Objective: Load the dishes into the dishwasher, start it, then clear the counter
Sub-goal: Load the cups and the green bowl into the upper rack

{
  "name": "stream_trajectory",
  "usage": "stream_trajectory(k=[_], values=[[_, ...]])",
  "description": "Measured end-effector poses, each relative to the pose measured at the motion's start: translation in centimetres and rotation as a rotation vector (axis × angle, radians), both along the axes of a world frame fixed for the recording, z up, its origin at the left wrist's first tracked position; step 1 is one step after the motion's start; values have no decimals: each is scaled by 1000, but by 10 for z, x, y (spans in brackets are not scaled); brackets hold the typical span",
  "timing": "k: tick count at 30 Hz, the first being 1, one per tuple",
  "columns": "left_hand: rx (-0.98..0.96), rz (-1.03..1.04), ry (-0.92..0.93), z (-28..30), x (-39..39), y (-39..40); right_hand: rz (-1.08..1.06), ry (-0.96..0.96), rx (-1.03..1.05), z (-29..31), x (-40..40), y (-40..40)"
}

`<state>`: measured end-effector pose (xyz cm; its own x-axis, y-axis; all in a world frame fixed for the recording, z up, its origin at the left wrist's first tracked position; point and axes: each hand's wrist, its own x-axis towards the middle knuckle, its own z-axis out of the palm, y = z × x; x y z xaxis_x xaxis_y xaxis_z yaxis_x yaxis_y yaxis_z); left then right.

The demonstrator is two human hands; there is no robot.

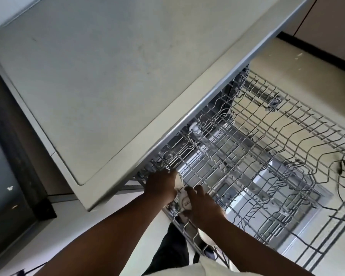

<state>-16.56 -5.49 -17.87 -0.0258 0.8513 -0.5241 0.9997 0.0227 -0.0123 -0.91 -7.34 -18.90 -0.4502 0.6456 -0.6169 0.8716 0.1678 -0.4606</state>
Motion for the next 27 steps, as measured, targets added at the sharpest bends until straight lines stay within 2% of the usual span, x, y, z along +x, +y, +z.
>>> stream_trajectory(k=[4,9,12,15,18,20,22,27], values=[[11,18,-35,4,-1,-2,-64,124,-43,5,17,4],[94,-20,-156,29,-2,-18,-66,51,73,26,41,11],[160,-58,-289,59,6,-40,-121,48,169,53,47,16],[348,-41,-449,102,17,-60,-186,144,302,97,42,24],[699,-16,-510,144,18,-70,-123,223,414,142,22,28],[886,25,-494,165,5,-74,-52,271,503,169,1,27],[968,77,-443,181,-12,-78,24,308,586,189,-20,24],[967,275,-188,202,-69,-110,197,399,704,227,-77,8]])
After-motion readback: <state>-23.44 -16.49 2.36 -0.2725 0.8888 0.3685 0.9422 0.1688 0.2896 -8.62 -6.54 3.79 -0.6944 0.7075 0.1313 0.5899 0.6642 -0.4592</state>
